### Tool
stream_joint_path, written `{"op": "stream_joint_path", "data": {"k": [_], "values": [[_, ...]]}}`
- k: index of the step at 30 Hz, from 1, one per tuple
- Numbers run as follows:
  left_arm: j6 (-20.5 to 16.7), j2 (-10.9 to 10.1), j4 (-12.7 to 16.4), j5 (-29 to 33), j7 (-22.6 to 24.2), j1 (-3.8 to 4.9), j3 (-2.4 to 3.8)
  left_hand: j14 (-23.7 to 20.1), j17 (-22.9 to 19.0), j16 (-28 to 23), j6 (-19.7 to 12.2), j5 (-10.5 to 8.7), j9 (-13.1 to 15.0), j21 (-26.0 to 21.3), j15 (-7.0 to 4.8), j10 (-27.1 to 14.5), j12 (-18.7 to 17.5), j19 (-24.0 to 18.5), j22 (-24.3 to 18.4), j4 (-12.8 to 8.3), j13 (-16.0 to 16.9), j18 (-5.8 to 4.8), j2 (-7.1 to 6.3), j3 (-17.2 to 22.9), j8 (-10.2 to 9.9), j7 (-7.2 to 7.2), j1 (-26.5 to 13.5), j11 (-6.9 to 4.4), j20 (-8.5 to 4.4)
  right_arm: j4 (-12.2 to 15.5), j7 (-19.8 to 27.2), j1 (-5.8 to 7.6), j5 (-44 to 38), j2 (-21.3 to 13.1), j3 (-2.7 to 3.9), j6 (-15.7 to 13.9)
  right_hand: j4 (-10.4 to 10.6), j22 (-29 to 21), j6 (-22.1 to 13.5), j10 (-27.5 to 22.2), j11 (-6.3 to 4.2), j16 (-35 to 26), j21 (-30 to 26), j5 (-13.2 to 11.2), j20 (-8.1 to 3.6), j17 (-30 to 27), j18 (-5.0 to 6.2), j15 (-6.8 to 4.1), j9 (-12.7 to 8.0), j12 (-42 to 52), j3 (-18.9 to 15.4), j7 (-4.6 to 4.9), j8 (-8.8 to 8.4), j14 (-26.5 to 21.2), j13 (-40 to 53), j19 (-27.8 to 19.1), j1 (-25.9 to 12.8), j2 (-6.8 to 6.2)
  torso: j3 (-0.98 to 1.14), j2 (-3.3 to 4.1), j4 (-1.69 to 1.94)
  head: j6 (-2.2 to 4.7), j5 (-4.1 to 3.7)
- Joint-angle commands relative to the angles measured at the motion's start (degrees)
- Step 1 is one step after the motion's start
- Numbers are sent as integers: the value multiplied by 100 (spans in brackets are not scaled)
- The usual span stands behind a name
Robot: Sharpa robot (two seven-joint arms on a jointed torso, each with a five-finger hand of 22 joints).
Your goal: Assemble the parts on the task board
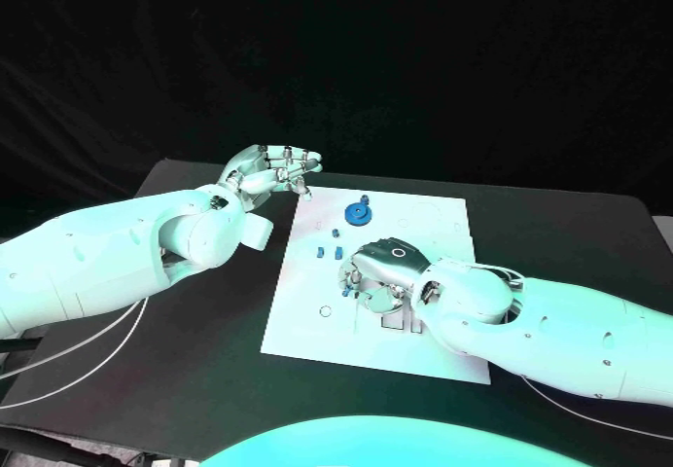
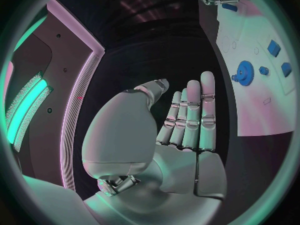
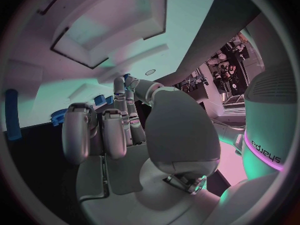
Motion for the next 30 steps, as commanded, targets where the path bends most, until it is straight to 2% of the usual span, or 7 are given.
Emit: {"op": "stream_joint_path", "data": {"k": [1, 18, 23, 25, 30], "values": [[79, 3, 13, 24, 27, 2, 4, -36, -9, -30, -46, 27, -3, -39, -15, -26, 19, -13, -5, -27, -3, 30, 11, -4, -25, 64, 36, 5, 17, -15, -7, -6, -105, 20, -4, 160, 3, 748, 31, 17, -3, 20, -14, 28, 7, 97, -103, -44, 10, -20, -34, 12, 16, 314, -7, 69, -32, 12, 3, 0, 1, -9, 5], [90, -7, 32, 23, 5, 4, 4, -43, -13, -29, -52, 27, -1, -45, -13, -38, 35, -15, -8, -31, -1, 31, 16, -5, -18, 65, 39, 6, 20, -95, -59, -30, -110, 147, -38, 281, 11, 734, 17, 17, 1, 10, -43, 43, 8, 76, -97, -42, 14, -40, -61, 14, 10, 309, -9, 56, -62, 3, -2, 6, -11, -48, -20], [92, -10, 34, 23, 1, 4, 4, -45, -14, -30, -55, 28, -1, -46, -13, -43, 39, -15, -9, -35, -1, 32, 19, -3, -16, 64, 44, 6, 21, -114, -143, -32, -141, 137, -41, 268, 42, 713, -64, -40, 28, 4, -91, 65, 21, 63, -88, -22, -2, -117, -100, 44, -46, 305, -25, 37, -140, -25, -5, -6, 5, -67, -39], [91, -14, 34, 23, -1, 4, 4, -45, -14, -30, -55, 28, -1, -46, -13, -43, 39, -15, -9, -35, -1, 32, 19, -3, -16, 64, 44, 6, 21, -117, -159, -33, -145, 134, -41, 243, 57, 706, -123, -94, 53, 6, -108, 72, 33, 67, -86, -3, -20, -168, -110, 71, -90, 305, -38, 30, -179, -50, -3, -5, 6, -68, -38], [85, -20, 32, 23, -3, 4, 4, -45, -14, -30, -55, 28, -1, -46, -13, -43, 39, -15, -9, -35, -1, 32, 19, -3, -16, 64, 44, 6, 21, -111, -178, -33, -151, 127, -42, 134, 109, 653, -454, -420, 201, 9, -222, 91, 123, 62, -68, 120, -150, -300, -111, 241, -340, 300, -115, -15, -316, -208, -3, -6, 7, -65, -36]]}}
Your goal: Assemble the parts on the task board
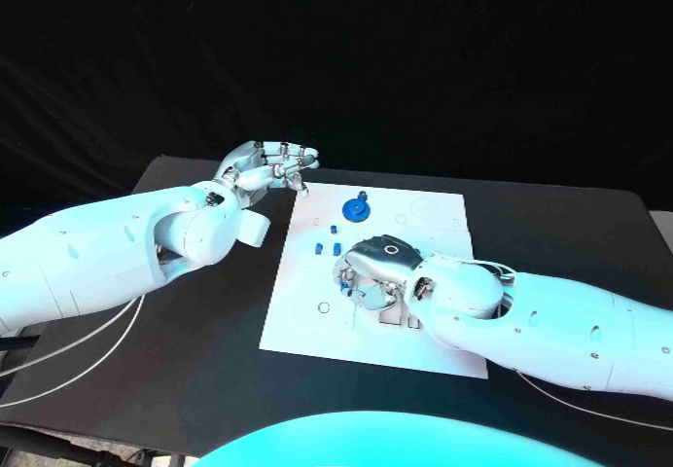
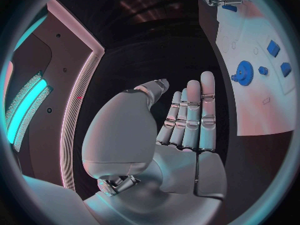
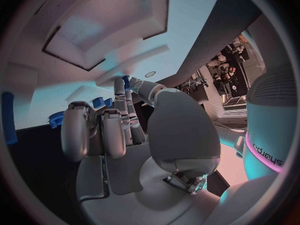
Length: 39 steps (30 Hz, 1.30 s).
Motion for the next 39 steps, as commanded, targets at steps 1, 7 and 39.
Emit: {"op": "stream_joint_path", "data": {"k": [1, 7, 39], "values": [[82, 4, 14, 23, 20, 3, 4, -46, -7, -29, -55, 28, -1, -21, -13, -43, 39, -16, -5, -35, -1, 32, 19, -3, -16, 64, 45, 6, 21, -12, -120, -25, -92, -6, -21, 23, 37, 618, -139, -171, 82, 2, -101, 10, 67, 46, -57, 63, -81, -8, -9, 63, -120, 298, -54, -34, -27, -144, 2, -3, 3, 1, 4], [74, -4, 10, 24, 18, 3, 4, -48, -8, -30, -58, 29, -1, -22, -12, -49, 43, -16, -6, -37, -1, 32, 21, -2, -15, 65, 46, 7, 21, 115, -138, -25, -125, -95, -21, -141, 47, 520, -239, -439, 153, -27, -292, 190, 140, -18, -15, 126, -158, 11, -125, 113, -236, 271, -134, -113, -100, -310, 9, 3, 5, 8, 10], [118, -15, 5, 24, 34, 2, 0, -53, -11, -29, -69, 28, -1, -25, -11, -61, 51, -17, -8, -40, -1, 33, 22, -3, -14, 68, 48, 9, 23, 636, -99, 657, 501, -1781, 159, 216, 112, 370, -304, -763, 139, -73, -593, 252, 160, -120, 44, 122, -281, 48, -604, 43, -381, 238, -281, -220, -67, -430, 11, -23, -57, 238, -247]]}}
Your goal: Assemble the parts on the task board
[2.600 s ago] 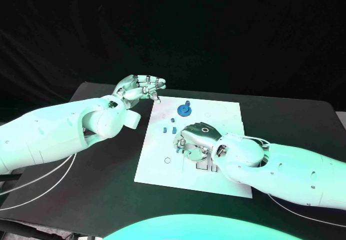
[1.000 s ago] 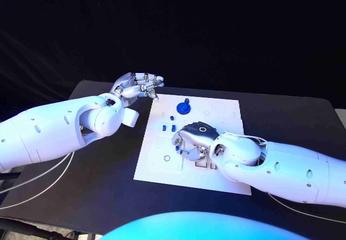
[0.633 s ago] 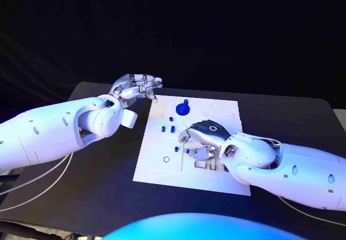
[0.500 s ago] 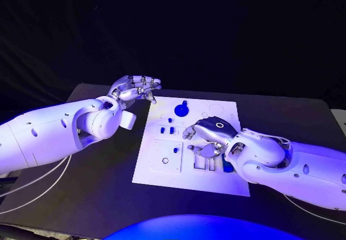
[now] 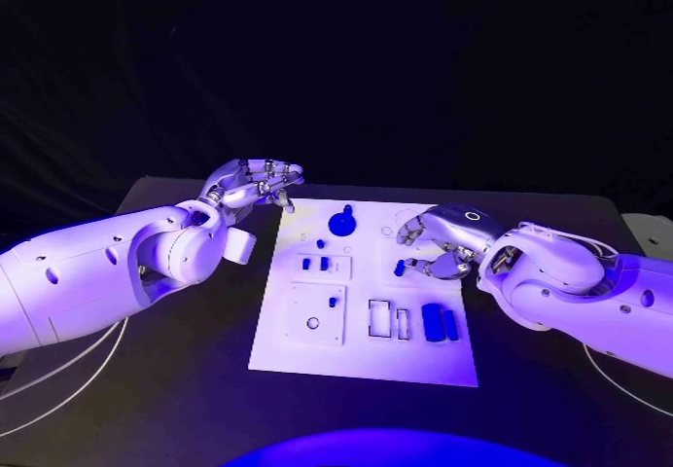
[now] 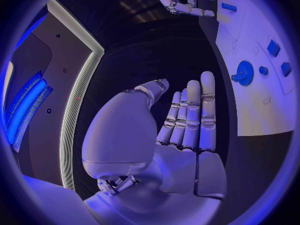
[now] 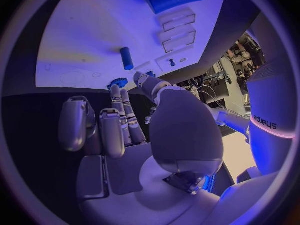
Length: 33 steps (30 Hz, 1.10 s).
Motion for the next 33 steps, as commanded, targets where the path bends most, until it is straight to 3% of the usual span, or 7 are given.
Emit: {"op": "stream_joint_path", "data": {"k": [1, 10, 18, 25, 33], "values": [[111, 15, 13, 24, 51, 2, 3, -32, -5, -30, -26, 28, -1, -25, 10, -41, 29, -17, -9, -40, -1, 32, 22, -4, -14, 69, 48, -12, 23, -68, 30, 2, 52, 31, -7, 445, -16, 373, -21, -51, -8, -15, -43, 19, 12, -8, 44, 15, -9, 33, -60, -23, -31, 234, -13, -39, 75, -20, -2, -3, -1, 7, -11], [112, 11, 12, 24, 50, 2, 2, -32, -5, -30, -26, 28, -1, -25, 10, -41, 29, -17, -9, -40, -1, 32, 22, -4, -14, 69, 48, -12, 23, -210, 34, -62, 4, 186, -31, 584, -24, 367, 2, -27, -23, -26, -57, 33, 3, -27, 46, 4, -19, 72, -85, -42, -30, 230, -26, -38, 147, 36, -16, 4, 15, 6, -22], [107, -6, 16, 24, 47, 2, 2, -32, -5, -30, -26, 28, -1, -25, 10, -41, 29, -17, -9, -40, -1, 32, 22, -4, -14, 69, 48, -12, 23, -335, 20, -137, -10, 324, -45, 631, -7, 412, 100, 132, -51, -48, 20, 36, -23, -68, 28, -23, -31, 176, -48, -63, -4, 225, -41, 14, 230, 154, -19, 7, 2, -10, -5], [107, -8, 19, 24, 42, 2, 2, -32, -5, -30, -26, 28, -1, -25, 10, -41, 29, -17, -9, -40, -1, 32, 22, -4, -14, 69, 48, -12, 23, -408, -15, -162, -140, 401, -49, 596, 3, 587, 405, 488, -129, -11, 324, -99, -76, -9, -35, -88, -13, 284, 184, -121, 114, 258, -63, 163, 332, 300, -12, 2, 12, -26, -9], [99, -19, 19, 24, 38, 2, 2, -38, -10, -26, -34, 27, 2, -31, 13, -55, 53, -18, -12, -40, 2, 33, 31, -7, -2, 71, 44, -10, 27, -449, -51, -170, -217, 435, -50, 527, 6, 654, 578, 669, -178, 13, 429, -108, -118, 24, -57, -130, 17, 293, 303, -167, 197, 274, -76, 211, 361, 394, -5, 2, -6, -37, 2]]}}
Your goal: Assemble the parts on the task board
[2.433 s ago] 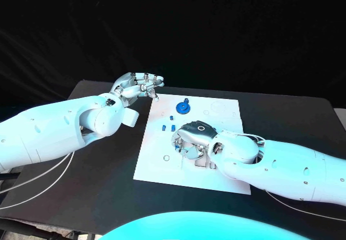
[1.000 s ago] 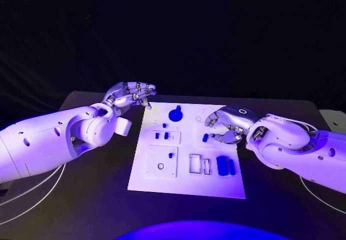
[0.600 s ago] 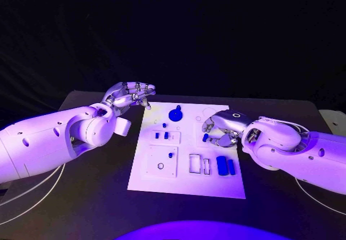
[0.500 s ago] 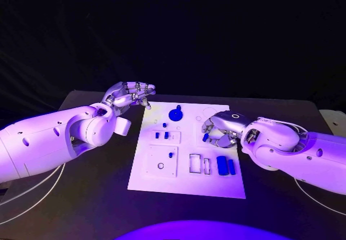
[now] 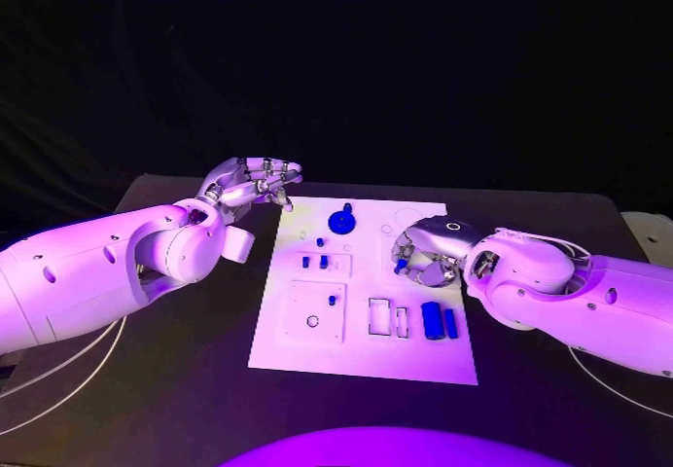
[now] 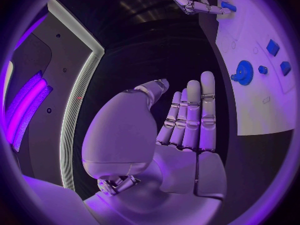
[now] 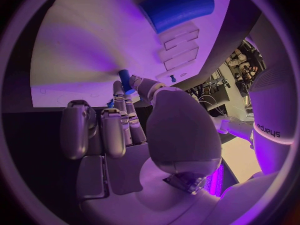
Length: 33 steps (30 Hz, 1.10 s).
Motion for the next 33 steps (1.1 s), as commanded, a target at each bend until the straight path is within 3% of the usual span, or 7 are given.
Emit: {"op": "stream_joint_path", "data": {"k": [1, 8, 10, 16, 27, 33], "values": [[82, 5, 16, 24, 36, 3, 4, -38, -5, -26, -34, 26, 2, -31, 13, -35, 19, -18, -5, -40, 2, 33, 31, -7, -2, 71, 44, 12, 27, -12, -44, -10, -158, 23, -2, -4, 3, 659, 60, 78, -6, 38, 40, -19, -12, 10, -59, -50, 16, 42, 47, -10, 39, 274, -6, 40, -16, 70, 6, -1, -9, -10, 6], [79, 4, 16, 24, 33, 3, 4, -38, -5, -26, -34, 26, 2, -31, 13, -35, 19, -18, -5, -40, 2, 33, 31, -7, -2, 71, 44, 12, 27, -21, -143, -21, -218, 56, -2, -176, 22, 722, 203, 280, -75, 55, 139, -29, -59, 28, -79, -105, 80, 66, 91, -85, 148, 286, 9, 82, -14, 207, 6, 3, -3, -18, -16], [78, 3, 14, 24, 32, 3, 4, -39, -6, -24, -36, 27, 3, -33, 14, -39, 27, -17, -6, -38, 3, 33, 38, -6, 2, 72, 41, 13, 28, -11, -175, -23, -252, 44, -2, -260, -9, 736, 213, 323, -91, 56, 154, -175, -80, 26, -82, -123, 109, 45, 135, -96, 180, 287, 8, 90, 22, 247, 5, 1, 1, -21, -26], [75, 3, 7, 24, 32, 3, 3, -39, -6, -24, -36, 27, 3, -33, 14, -39, 27, -17, -6, -38, 3, 33, 38, -6, 2, 72, 41, 13, 28, 129, -204, -22, -300, -64, 2, -475, -38, 755, 221, 346, -98, 57, 186, -194, -87, 26, -89, -129, 126, 34, 164, -98, 200, 288, 8, 102, 51, 259, 6, -5, -1, -27, -24], [67, 27, -24, 25, 38, 3, 3, -40, -8, -23, -38, 27, 4, -34, 14, -44, 33, -17, -7, -37, 3, 33, 41, -6, 5, 72, 40, 13, 29, 840, -191, 130, -174, -390, 66, -822, -65, 790, 232, 367, -101, 63, 248, -199, -91, 36, -103, -133, 140, 27, 168, -97, 216, 291, 10, 125, 61, 233, -1, -10, -6, -15, -17], [72, 55, -32, 25, 42, 2, 3, -40, -8, -23, -38, 27, 4, -34, 14, -44, 33, -17, -7, -37, 3, 33, 41, -6, 5, 72, 40, 13, 29, 1151, -152, 120, -53, -238, 75, -873, -79, 793, 234, 378, -101, 61, 251, -183, -94, 28, -103, -134, 147, 22, 177, -92, 224, 291, 11, 127, 69, 229, -1, -9, -15, -17, 21]]}}
